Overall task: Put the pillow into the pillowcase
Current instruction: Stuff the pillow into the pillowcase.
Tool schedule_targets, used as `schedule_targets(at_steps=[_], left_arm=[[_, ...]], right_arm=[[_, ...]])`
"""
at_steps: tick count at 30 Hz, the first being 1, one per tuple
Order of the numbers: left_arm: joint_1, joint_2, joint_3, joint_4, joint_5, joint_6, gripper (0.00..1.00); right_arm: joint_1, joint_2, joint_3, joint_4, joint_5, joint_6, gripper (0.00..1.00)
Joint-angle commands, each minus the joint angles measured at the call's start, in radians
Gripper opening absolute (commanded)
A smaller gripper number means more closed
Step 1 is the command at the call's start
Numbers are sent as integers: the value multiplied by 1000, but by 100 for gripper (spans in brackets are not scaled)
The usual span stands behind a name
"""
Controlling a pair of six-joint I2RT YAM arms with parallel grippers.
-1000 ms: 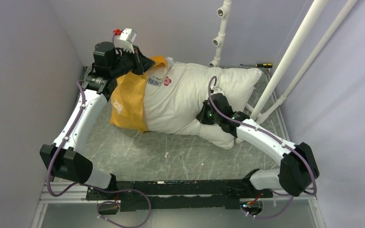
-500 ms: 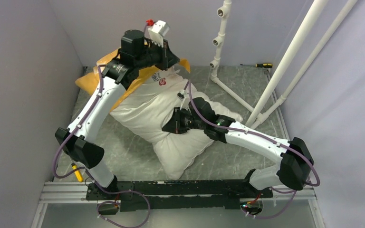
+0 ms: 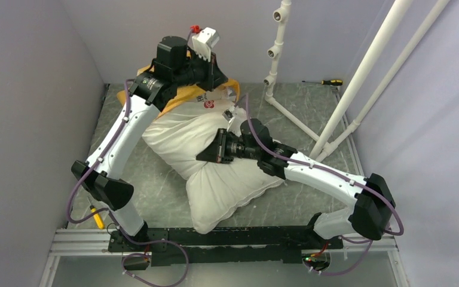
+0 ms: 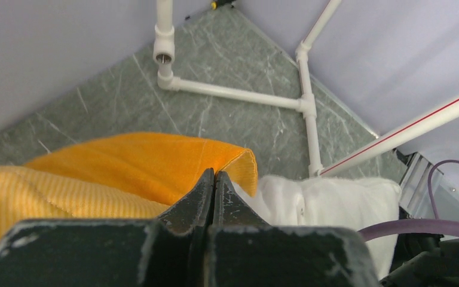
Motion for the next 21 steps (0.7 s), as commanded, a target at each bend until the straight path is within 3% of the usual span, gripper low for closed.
schedule_targets(at_steps=[1, 5, 12, 13, 14, 15, 16, 18, 21], left_arm=[[-74, -12, 187, -141, 145, -53, 0], [-75, 17, 196, -195, 161, -64, 0], [-74, 60, 57, -250, 154, -22, 0], [-74, 58, 41, -250, 147, -8, 9], [-74, 58, 41, -255, 129, 8, 35], [-74, 56, 53, -266, 92, 21, 51], [-74, 51, 72, -281, 56, 33, 61], [-72, 25, 115, -306, -64, 45, 94], [-45, -58, 126, -323, -196, 43, 99]], right_arm=[[-16, -57, 225, 404, -65, 84, 0], [-15, -53, 253, 474, -104, 138, 0], [-23, -112, 68, 424, 30, 145, 0], [-28, -114, 33, 431, 43, 143, 0], [-36, -113, 4, 443, 62, 144, 0], [-48, -109, -21, 452, 74, 151, 0], [-61, -100, -37, 465, 77, 153, 0], [-93, -69, -49, 478, 70, 159, 0], [-146, -5, -11, 497, 8, 181, 0]])
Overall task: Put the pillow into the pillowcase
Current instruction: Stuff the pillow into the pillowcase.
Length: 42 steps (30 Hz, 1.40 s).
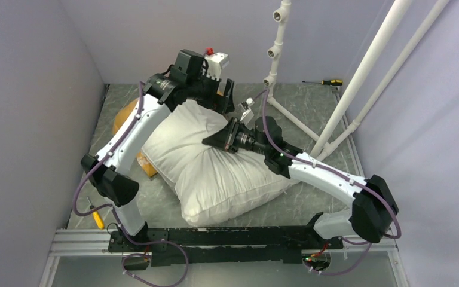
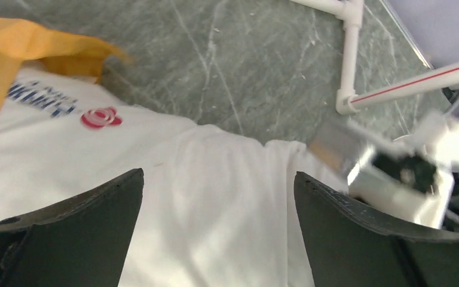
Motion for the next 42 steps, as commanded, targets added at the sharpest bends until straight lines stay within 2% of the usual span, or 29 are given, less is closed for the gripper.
schedule_targets(at_steps=[1, 4, 8, 13, 16, 21, 25, 28, 29, 30, 31, 33, 35, 36, 37, 38, 39, 42], left_arm=[[34, -192, 63, -48, -143, -5, 99], [133, -317, -47, -111, -139, -65, 99], [261, -539, -326, -141, -127, -182, 99], [348, -714, -646, -145, 40, -367, 99], [349, -819, -805, -9, 207, -492, 99], [349, -934, -1013, 170, 357, -717, 99], [349, -990, -1161, 428, 346, -879, 99], [346, -957, -1242, 656, 370, -995, 99], [338, -933, -1274, 768, 393, -1033, 97], [328, -906, -1293, 848, 402, -1053, 90], [317, -877, -1298, 881, 402, -1050, 79], [298, -827, -1279, 941, 407, -1021, 47], [294, -787, -1233, 941, 422, -987, 7], [294, -773, -1205, 911, 416, -954, 0], [294, -764, -1170, 883, 411, -930, 0], [294, -757, -1137, 852, 406, -909, 0], [294, -752, -1107, 830, 395, -895, 0], [303, -729, -1012, 772, 369, -857, 0]], right_arm=[[-88, 60, 98, 267, -9, 22, 0], [-132, 115, 174, 251, -65, 41, 0], [-173, 178, 280, 208, -112, 36, 0], [-216, 250, 356, 201, -154, 56, 0], [-229, 291, 398, 212, -185, 71, 0], [-229, 324, 433, 225, -209, 85, 0], [-228, 311, 398, 260, -206, 110, 0], [-226, 292, 369, 271, -193, 114, 0], [-224, 287, 362, 273, -190, 115, 0], [-223, 287, 358, 273, -190, 116, 0], [-222, 287, 356, 274, -190, 116, 0], [-216, 291, 359, 263, -194, 109, 0], [-216, 290, 370, 230, -197, 87, 0], [-217, 285, 378, 205, -196, 69, 0], [-219, 276, 397, 166, -194, 41, 0], [-221, 264, 420, 115, -188, 1, 8], [-223, 249, 449, 44, -175, -51, 20], [-225, 169, 543, -203, -69, -240, 68]])
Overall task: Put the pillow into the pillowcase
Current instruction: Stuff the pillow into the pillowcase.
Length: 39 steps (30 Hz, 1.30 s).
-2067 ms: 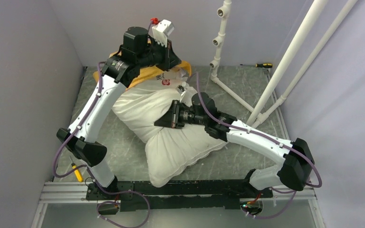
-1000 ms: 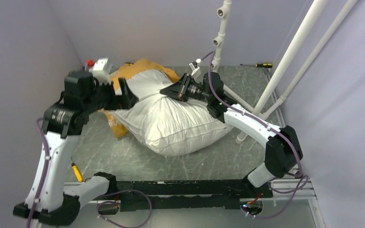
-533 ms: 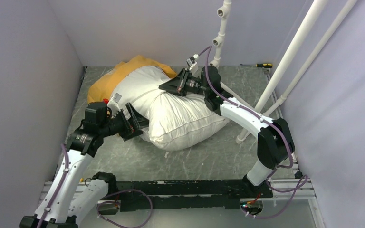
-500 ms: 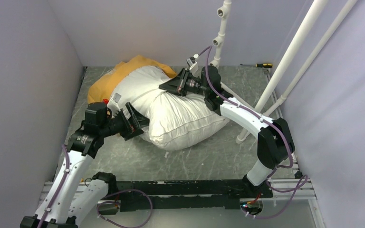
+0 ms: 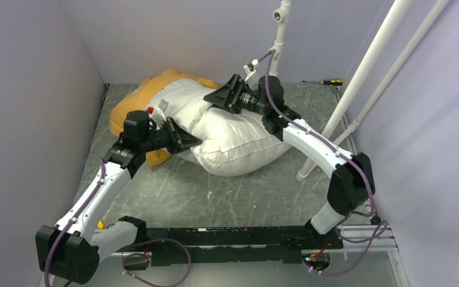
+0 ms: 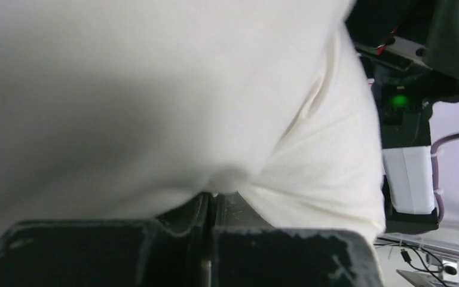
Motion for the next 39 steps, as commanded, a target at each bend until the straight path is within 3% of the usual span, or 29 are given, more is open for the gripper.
schedule_targets(at_steps=[1, 4, 8, 11, 16, 23, 39], left_arm=[[16, 16, 213, 78, -21, 73, 0], [69, 68, 302, 61, -1, 91, 0], [145, 137, 446, 19, 14, 127, 0], [209, 194, 516, 46, 43, 103, 0], [286, 301, 589, 153, 119, 19, 0], [338, 335, 677, 52, 129, 130, 0], [337, 95, 426, 14, 219, 120, 0]], right_arm=[[17, -170, 193, -283, 165, -295, 80], [16, -259, 298, -498, 284, -439, 99], [17, -411, 288, -598, 340, -493, 99], [16, -540, 169, -504, 244, -464, 99], [34, -576, -17, -417, 22, -344, 99], [52, -648, -330, -325, 148, -114, 99], [52, -359, -273, 204, 273, 0, 99]])
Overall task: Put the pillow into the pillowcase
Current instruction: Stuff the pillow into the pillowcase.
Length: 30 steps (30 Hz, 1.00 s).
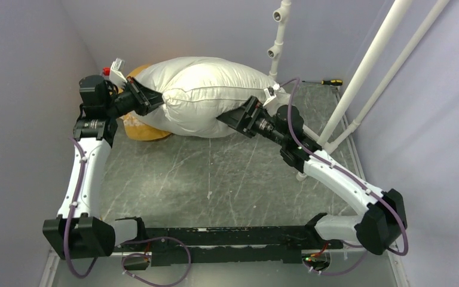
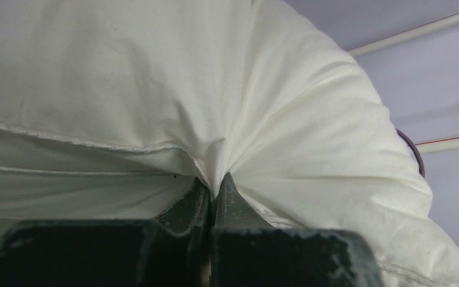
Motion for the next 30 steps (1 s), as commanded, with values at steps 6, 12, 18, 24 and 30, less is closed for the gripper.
schedule_targets(at_steps=[6, 12, 18, 24, 30], left_arm=[[-22, -190, -158, 98, 97, -42, 0], [-23, -201, -117, -27, 70, 60, 0], [-22, -174, 13, -208, 10, 232, 48], [-22, -201, 118, -535, -306, 444, 94], [-20, -293, 25, -658, -486, 462, 97]], right_arm=[[9, 209, 158, 472, 10, 98, 55], [7, 264, 202, 449, -4, 94, 0], [7, 188, 286, 319, 29, -12, 0], [6, 179, 528, 94, 79, -127, 0], [2, 252, 712, 28, 74, -161, 0]])
